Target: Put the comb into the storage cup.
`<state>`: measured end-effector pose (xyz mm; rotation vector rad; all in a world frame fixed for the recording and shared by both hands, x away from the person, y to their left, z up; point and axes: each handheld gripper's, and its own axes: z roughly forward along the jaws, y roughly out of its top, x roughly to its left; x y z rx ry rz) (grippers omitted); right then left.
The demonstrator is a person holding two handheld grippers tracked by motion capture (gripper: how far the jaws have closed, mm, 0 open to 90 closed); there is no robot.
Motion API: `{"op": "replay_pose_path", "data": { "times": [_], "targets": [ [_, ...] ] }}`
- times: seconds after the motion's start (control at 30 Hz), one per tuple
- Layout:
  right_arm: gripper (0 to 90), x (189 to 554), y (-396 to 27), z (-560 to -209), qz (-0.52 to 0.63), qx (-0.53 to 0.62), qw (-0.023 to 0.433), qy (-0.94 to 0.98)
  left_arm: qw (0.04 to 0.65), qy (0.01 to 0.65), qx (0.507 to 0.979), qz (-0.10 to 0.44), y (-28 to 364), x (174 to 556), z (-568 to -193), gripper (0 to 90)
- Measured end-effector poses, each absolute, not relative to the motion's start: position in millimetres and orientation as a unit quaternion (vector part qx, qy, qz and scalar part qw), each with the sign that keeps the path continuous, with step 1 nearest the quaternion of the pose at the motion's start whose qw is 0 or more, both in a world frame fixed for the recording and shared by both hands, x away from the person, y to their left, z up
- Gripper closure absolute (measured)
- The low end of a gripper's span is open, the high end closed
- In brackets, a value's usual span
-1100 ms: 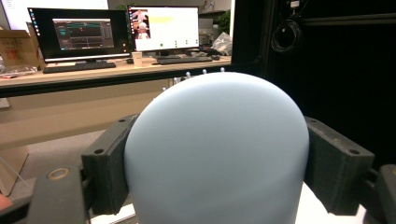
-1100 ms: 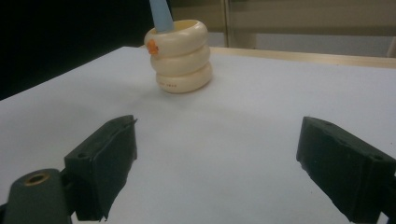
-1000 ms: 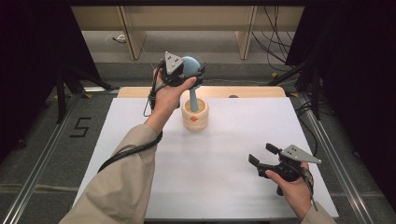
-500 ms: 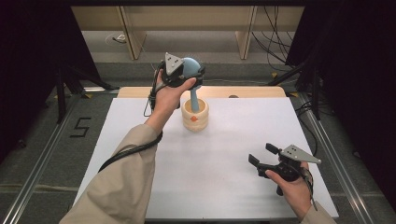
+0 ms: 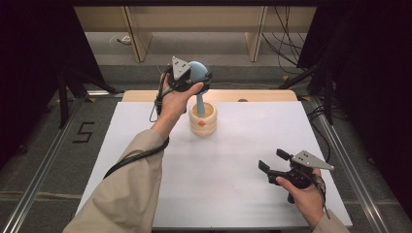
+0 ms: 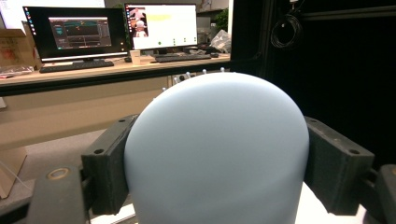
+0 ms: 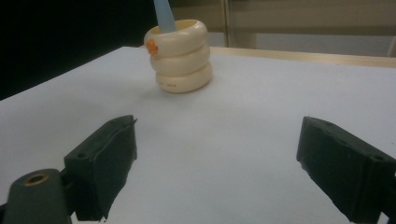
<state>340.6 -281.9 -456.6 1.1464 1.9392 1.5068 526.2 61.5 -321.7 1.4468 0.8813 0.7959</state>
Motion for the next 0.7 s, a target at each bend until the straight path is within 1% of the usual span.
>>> {"op": "replay_pose_path", "data": {
  "times": [0.7],
  "targets": [
    [12.9, 340.5, -281.9, -456.4, 0.544, 0.413, 0.214, 0.699, 0.585, 0.382, 0.630, 0.339, 59.0, 532.2, -331.1, 19.7]
  ]
}}
